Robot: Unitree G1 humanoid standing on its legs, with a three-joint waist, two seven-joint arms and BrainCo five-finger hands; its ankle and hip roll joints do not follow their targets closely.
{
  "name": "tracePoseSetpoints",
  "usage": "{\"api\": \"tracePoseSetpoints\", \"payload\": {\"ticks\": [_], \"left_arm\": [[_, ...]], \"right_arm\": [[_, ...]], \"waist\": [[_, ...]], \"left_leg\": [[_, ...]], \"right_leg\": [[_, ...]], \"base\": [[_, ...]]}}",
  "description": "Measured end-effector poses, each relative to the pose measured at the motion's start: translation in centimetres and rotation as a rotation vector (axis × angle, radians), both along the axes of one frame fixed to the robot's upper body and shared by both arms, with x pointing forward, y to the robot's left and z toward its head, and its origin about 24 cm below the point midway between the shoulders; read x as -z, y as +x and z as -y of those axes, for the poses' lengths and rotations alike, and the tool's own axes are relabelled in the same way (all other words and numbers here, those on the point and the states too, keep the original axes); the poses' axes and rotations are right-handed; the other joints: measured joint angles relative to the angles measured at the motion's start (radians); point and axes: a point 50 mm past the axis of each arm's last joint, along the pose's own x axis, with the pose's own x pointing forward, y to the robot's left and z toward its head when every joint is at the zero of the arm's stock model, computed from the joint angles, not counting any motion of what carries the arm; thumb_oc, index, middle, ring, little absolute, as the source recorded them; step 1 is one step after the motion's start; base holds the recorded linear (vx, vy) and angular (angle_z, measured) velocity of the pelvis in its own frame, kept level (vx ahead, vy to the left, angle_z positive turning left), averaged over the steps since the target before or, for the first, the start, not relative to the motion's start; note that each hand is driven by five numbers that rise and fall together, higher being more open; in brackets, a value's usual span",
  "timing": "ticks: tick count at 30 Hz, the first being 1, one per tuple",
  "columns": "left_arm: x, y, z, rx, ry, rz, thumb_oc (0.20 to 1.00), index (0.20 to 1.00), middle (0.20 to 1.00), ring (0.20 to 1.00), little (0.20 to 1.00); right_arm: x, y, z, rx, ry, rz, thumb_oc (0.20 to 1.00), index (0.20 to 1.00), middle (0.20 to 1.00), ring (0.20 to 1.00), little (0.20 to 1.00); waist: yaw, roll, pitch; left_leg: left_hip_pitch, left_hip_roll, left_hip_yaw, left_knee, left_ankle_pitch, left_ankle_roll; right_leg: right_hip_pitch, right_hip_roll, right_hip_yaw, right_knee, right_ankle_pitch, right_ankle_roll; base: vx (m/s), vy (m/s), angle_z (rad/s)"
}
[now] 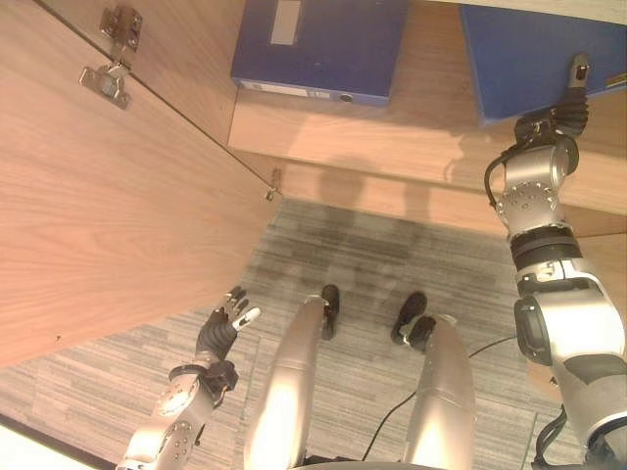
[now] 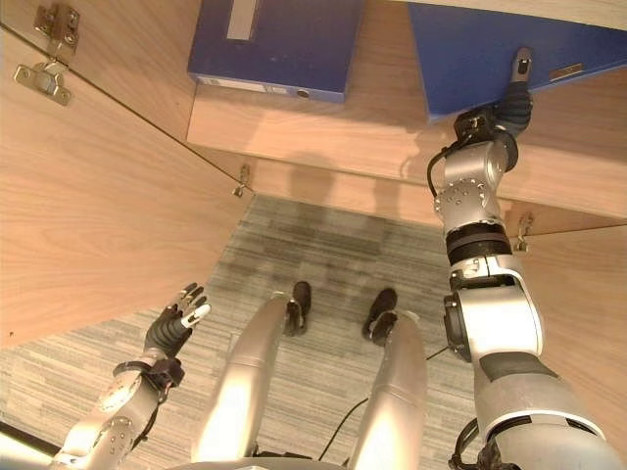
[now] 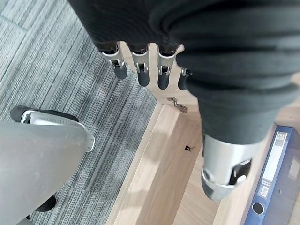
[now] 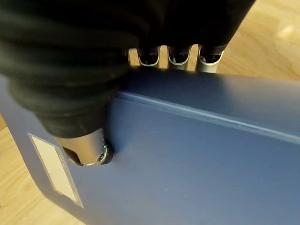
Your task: Put the empty folder in the office cabinet
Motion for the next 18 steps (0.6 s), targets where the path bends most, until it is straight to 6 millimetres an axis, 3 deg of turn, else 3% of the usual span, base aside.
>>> {"api": "tracePoseSetpoints", "payload": {"ticks": [5, 18], "left_arm": [[0.0, 0.0, 0.0, -0.005, 0.003, -0.002, 1.0, 1.0, 1.0, 1.0, 1.0], [0.5, -0.3, 0.8, 0.017, 0.005, -0.027, 1.0, 1.0, 1.0, 1.0, 1.0]], "right_arm": [[-0.3, 0.5, 0.4, 0.041, 0.09, -0.056, 0.2, 0.2, 0.2, 0.2, 0.2], [-0.8, 0.8, 0.2, 0.058, 0.211, -0.039, 0.2, 0.2, 0.2, 0.2, 0.2]], "waist": [[0.011, 0.04, -0.029], [0.046, 0.055, -0.025]], "left_leg": [[-0.011, -0.002, 0.0, 0.001, 0.0, 0.004], [-0.014, -0.014, -0.004, 0.003, 0.0, 0.003]], "right_leg": [[-0.005, 0.0, 0.0, -0.007, 0.006, 0.01], [-0.015, -0.014, 0.0, 0.018, -0.013, 0.009]], "base": [[0.0, 0.0, 0.0], [0.0, -0.004, 0.04]]}}
